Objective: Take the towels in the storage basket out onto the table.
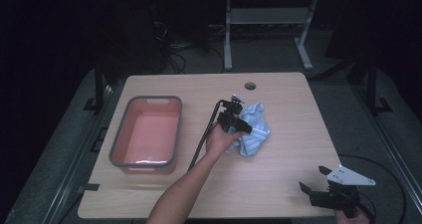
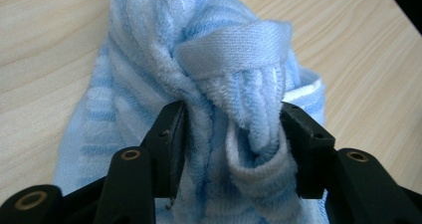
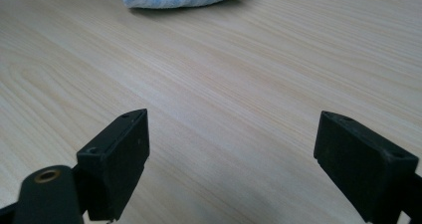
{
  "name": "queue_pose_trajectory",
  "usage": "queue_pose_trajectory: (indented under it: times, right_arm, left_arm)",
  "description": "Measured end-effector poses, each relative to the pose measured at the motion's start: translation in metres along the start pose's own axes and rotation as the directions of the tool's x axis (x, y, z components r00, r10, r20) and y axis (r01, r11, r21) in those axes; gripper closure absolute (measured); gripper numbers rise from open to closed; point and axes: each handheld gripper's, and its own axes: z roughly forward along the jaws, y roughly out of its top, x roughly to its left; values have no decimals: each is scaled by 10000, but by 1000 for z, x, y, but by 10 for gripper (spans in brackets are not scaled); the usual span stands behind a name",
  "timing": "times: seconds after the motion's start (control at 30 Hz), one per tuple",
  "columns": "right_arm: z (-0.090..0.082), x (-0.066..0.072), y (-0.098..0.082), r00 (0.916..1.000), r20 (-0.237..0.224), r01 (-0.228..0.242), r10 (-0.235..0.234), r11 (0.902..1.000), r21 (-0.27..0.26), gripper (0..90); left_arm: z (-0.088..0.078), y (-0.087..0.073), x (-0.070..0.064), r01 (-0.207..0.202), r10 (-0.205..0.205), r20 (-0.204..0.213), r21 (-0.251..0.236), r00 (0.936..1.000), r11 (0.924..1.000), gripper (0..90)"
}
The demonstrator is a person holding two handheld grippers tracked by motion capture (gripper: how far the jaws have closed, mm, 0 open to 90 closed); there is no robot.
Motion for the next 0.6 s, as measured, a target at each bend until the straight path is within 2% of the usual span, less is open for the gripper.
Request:
queue_pose_trajectory:
  times: [0.2, 0.33, 0.5, 0.6]
  right_arm:
    - [1, 0, 0, 10000, 13, -52, 52, 10000, 4, 137]
    - [1, 0, 0, 10000, 17, -42, 42, 10000, 3, 137]
    - [1, 1, 0, 10000, 31, -52, 52, 10000, 30, 137]
    - [1, 1, 0, 10000, 10, -19, 19, 10000, 11, 137]
  left_arm:
    - [-9, 0, -5, -174, 178, 82, -478, 9998, 9987, 389]
    - [-16, -1, -6, -292, 301, 152, -548, 9994, 9981, 364]
    - [-24, -4, -5, -246, 261, 191, -759, 9995, 9968, 346]
    - [-28, -6, -6, -73, 104, 326, -953, 9994, 9954, 336]
